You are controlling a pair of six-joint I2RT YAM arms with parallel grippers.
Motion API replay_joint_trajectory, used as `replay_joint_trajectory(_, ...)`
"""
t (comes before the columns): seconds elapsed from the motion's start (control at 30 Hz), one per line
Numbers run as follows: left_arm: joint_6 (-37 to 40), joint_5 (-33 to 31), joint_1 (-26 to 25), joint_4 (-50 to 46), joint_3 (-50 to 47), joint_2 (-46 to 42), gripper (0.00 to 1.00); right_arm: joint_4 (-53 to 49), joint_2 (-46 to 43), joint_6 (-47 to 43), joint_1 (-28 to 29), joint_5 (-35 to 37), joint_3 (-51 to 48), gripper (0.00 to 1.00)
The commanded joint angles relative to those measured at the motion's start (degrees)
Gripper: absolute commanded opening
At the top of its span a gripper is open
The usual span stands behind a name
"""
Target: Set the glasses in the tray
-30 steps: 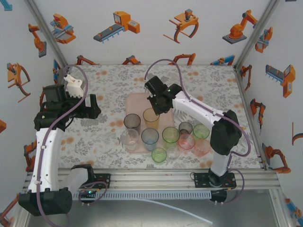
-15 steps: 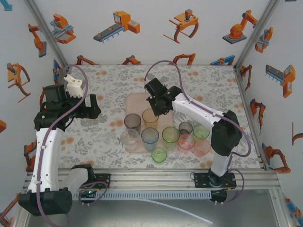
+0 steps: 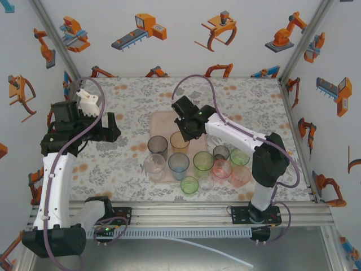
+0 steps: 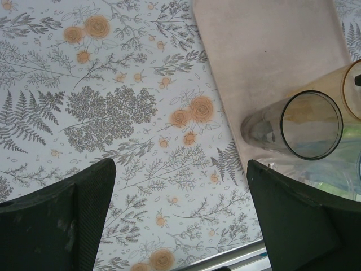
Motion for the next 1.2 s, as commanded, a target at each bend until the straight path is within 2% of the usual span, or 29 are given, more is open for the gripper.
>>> replay_joint_trajectory(0.0, -0.13, 1.01, 0.41, 0.04, 0.86, -0.14, 0.9, -0.71, -2.07, 0.85, 0.5, -0.11, -0.21, 0.27)
replay_joint_trajectory(0.4, 0.06, 0.95, 0.41, -0.62, 1.78, 0.16, 0.9, -4.25, -5.57, -0.26, 0.5, 3.64, 3.39, 0.38)
replay_joint_trajectory(0.77, 0.23, 0.75, 0.41, -0.84, 2.0, 0.21, 0.9, -8.84, -10.07, -1.19, 0.5, 6.71, 7.4, 0.4)
replay_joint_trajectory(0.97, 0.5, 1.49, 0.32, -1.43, 2.88, 0.46, 0.9, -12.63, -17.97, 0.95, -0.15, 11.51, 5.91, 0.4)
replay_joint_trajectory(1.17, 1.19, 2.5, 0.17, -2.14, 3.79, 1.18, 0.9, -17.83, -30.81, 7.25, -3.93, 13.51, -3.57, 0.4)
